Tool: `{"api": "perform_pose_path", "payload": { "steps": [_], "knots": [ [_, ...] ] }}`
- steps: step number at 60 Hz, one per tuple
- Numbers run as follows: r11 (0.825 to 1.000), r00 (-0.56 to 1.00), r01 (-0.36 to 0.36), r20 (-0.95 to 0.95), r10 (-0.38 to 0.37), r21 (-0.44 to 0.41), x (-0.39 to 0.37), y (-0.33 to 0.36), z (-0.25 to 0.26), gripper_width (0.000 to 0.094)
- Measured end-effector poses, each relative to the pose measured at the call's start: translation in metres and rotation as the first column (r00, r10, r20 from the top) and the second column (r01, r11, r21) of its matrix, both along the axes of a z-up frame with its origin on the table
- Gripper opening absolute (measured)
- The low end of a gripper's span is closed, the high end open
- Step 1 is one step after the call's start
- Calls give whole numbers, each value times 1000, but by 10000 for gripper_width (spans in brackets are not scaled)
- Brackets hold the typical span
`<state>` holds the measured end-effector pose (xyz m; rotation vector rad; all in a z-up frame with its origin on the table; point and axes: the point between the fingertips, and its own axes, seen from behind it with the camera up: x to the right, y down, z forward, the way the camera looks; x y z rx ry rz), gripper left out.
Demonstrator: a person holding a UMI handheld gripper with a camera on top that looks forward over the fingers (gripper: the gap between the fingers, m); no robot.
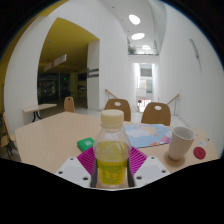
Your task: Pour water
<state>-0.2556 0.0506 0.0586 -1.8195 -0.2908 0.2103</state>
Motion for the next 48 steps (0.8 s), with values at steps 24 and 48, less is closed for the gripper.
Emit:
{"api": "perform_pose_path", "payload": {
  "steps": [24, 48],
  "knots": [
    [996, 967, -27, -256, 4, -84, -1, 8, 6, 293],
    [934, -8, -218, -956, -293, -284, 66, 72, 89, 290]
  ]
}}
